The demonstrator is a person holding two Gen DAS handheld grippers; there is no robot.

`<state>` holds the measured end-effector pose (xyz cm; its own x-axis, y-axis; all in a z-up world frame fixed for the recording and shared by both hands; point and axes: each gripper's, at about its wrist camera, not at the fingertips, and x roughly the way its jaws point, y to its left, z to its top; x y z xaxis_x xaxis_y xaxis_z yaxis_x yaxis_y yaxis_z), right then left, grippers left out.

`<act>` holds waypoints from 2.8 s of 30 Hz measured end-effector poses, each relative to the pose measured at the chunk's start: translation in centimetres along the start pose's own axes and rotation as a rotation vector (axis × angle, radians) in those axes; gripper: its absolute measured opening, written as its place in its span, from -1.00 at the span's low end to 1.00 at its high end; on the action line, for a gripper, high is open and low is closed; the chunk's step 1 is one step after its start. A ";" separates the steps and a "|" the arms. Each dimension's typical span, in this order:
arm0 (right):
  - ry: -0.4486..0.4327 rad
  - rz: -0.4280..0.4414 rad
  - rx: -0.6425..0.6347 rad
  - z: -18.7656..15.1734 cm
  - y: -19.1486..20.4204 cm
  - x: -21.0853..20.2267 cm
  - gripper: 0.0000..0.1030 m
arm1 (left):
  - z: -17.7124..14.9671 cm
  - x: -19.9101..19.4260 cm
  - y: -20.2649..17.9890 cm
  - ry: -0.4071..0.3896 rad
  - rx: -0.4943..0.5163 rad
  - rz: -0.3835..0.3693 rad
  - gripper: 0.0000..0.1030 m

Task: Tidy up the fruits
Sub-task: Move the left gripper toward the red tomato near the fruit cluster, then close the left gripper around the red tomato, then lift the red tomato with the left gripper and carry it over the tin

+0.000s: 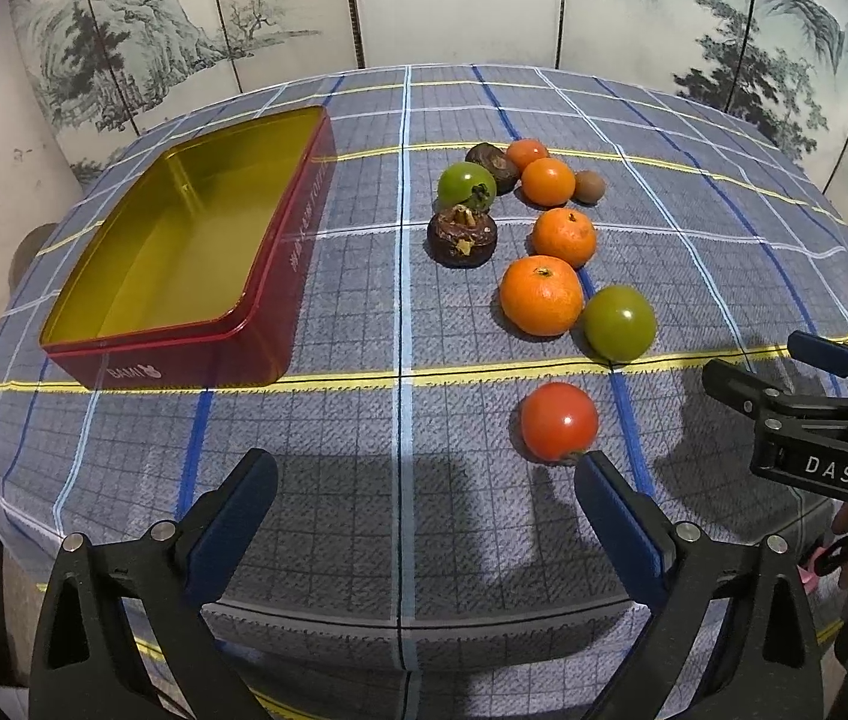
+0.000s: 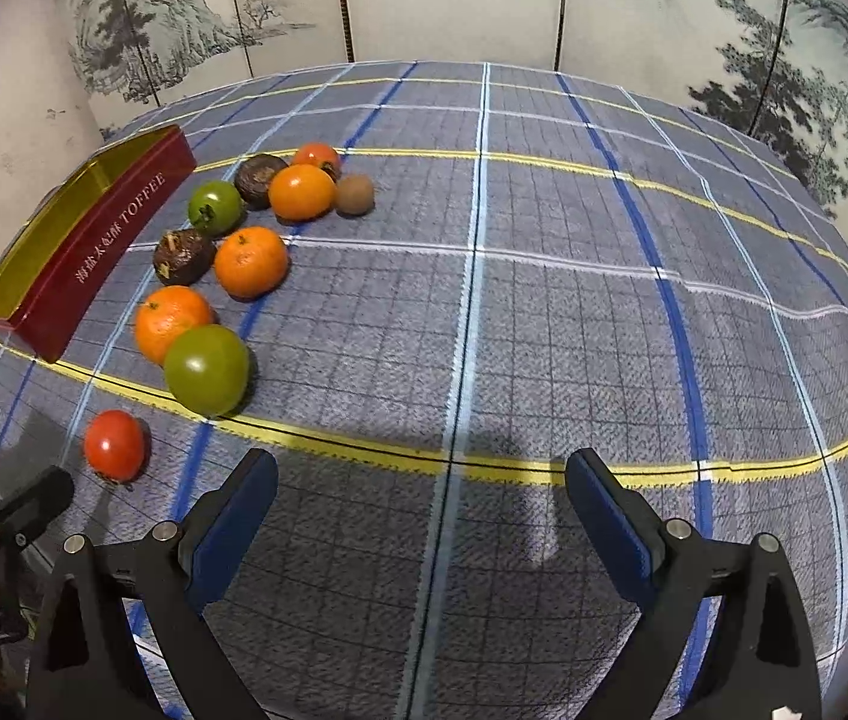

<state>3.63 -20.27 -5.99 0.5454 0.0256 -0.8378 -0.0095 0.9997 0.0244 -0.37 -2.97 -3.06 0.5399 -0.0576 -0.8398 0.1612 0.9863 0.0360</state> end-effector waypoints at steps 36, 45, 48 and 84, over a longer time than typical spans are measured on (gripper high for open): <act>0.013 -0.019 -0.036 -0.7 -0.5 1.0 0.99 | 0.0 0.8 -0.6 0.021 0.016 -0.021 0.92; 0.027 -0.024 -0.033 -0.9 -0.8 0.9 0.99 | 0.4 0.9 -1.1 0.034 0.028 -0.044 0.92; 0.023 -0.030 -0.025 -1.0 -1.2 0.8 0.99 | 0.6 1.1 -1.4 0.038 0.032 -0.050 0.90; -0.007 -0.023 -0.032 -1.8 -2.4 0.5 0.99 | 1.9 3.0 -3.1 0.085 0.064 -0.123 -0.39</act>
<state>2.43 -22.61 -7.39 0.5516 0.0024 -0.8341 -0.0238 0.9996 -0.0128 2.29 -6.46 -4.64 0.4413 -0.1612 -0.8828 0.2756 0.9605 -0.0376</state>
